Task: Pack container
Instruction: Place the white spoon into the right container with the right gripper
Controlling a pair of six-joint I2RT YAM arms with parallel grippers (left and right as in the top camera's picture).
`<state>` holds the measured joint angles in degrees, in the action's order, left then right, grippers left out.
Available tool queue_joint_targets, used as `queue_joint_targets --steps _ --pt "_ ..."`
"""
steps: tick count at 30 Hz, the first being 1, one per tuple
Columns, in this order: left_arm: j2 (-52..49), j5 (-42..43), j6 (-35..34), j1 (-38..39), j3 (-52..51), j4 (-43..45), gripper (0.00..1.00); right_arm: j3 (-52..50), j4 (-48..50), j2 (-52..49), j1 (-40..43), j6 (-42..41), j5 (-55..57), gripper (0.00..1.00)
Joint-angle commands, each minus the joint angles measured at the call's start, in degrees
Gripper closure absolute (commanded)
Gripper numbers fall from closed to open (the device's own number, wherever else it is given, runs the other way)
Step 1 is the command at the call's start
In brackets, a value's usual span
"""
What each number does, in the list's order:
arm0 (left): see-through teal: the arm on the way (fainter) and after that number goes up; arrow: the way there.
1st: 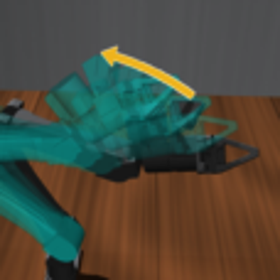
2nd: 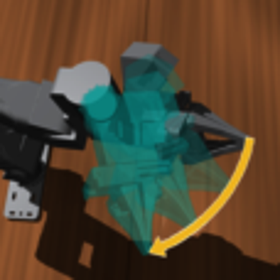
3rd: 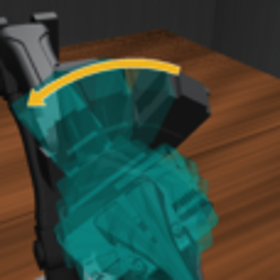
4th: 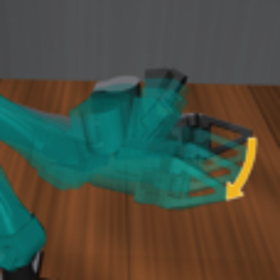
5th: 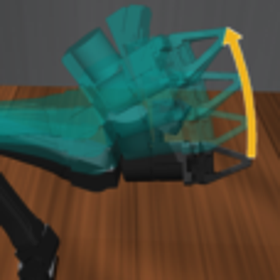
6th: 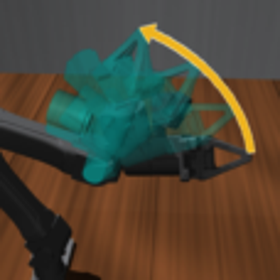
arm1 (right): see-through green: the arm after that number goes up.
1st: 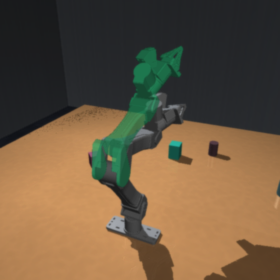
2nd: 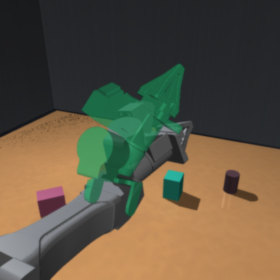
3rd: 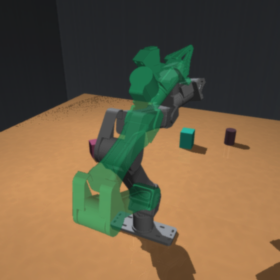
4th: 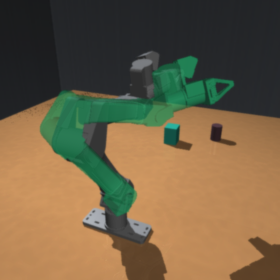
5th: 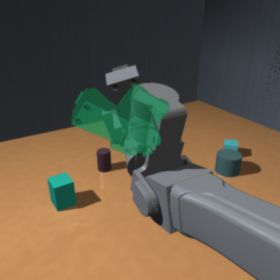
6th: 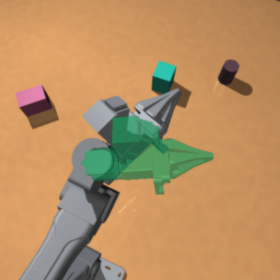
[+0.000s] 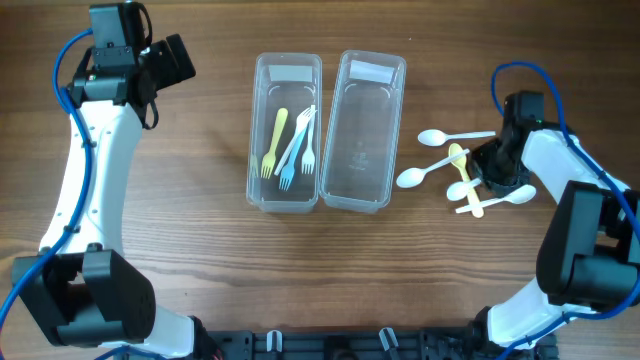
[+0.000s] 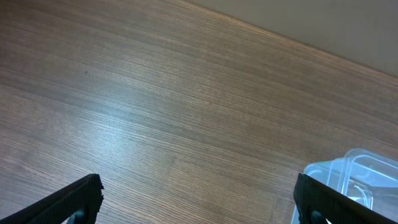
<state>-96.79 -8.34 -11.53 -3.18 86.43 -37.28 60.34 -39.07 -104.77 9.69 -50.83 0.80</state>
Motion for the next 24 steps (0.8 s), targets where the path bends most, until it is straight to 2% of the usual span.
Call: queue_joint_targets --steps 1,5,8,12,17,20,24 --pt "0.79 -0.31 -0.94 -0.20 0.81 0.17 0.00 -0.37 0.52 -1.16 0.11 -0.13 -0.87 0.96" --pt "0.79 -0.31 -0.94 -0.20 0.81 0.17 0.00 5.46 -0.81 -0.07 0.28 5.29 -0.59 0.96" --pt "0.79 -0.31 -0.94 -0.20 0.81 0.17 0.00 13.55 -3.96 1.46 0.24 8.48 -1.16 0.96" --pt "0.79 -0.31 -0.94 -0.20 0.81 0.17 0.00 25.99 -5.70 3.30 -2.49 12.11 -8.74 0.96" --pt "0.79 -0.31 -0.94 -0.20 0.81 0.17 0.00 29.00 -3.96 3.26 -13.44 12.52 -11.85 0.95" --pt "0.79 -0.31 -0.94 -0.20 0.81 0.17 0.00 28.89 -1.79 2.45 -21.40 17.42 -11.02 0.96" --pt "0.79 -0.31 -0.94 -0.20 0.81 0.17 0.00 28.79 -3.43 1.77 -30.47 20.70 1.25 0.96"
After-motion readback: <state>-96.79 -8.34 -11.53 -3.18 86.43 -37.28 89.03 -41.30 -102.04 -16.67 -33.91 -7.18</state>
